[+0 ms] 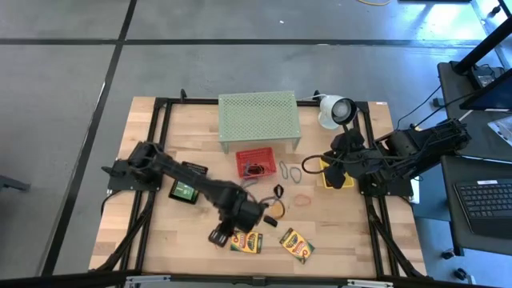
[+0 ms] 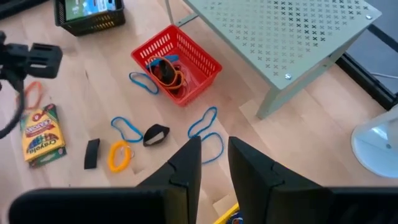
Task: Pick & Place Office Desk Supplies
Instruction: Put the yellow crayon box into the black bin
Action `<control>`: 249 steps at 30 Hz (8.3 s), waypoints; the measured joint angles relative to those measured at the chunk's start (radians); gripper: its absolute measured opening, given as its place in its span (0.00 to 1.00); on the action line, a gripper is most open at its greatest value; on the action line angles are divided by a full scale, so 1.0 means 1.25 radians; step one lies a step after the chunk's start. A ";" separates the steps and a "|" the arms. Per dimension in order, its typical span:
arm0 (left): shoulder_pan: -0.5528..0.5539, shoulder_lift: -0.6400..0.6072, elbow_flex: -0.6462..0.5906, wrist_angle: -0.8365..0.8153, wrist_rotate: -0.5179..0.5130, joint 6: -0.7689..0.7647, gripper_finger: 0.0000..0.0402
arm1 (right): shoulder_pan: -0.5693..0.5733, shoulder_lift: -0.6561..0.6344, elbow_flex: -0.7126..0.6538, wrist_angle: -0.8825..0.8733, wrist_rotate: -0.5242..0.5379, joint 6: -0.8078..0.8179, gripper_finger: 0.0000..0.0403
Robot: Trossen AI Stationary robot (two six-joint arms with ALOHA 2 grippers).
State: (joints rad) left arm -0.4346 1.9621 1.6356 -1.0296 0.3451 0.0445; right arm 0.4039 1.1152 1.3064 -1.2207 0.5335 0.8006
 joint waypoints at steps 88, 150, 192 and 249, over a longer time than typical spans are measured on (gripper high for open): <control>-0.032 0.175 -0.122 0.442 -0.159 -0.284 0.37 | 0.099 0.056 0.000 0.152 -0.128 0.129 0.20; 0.109 -0.021 -0.126 0.254 -0.160 -0.275 0.00 | 0.115 0.065 -0.015 0.151 -0.063 0.182 0.20; 0.131 -0.135 -0.124 0.239 -0.198 -0.290 0.00 | 0.190 0.342 -0.425 1.145 0.055 0.590 0.52; 0.112 -0.089 -0.125 0.212 -0.193 -0.358 0.00 | -0.015 0.473 -0.322 0.824 -0.241 0.500 0.51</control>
State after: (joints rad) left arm -0.2947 1.8503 1.4796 -0.7645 0.1041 -0.4026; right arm 0.3851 1.7065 0.9041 -0.1901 0.2321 1.4251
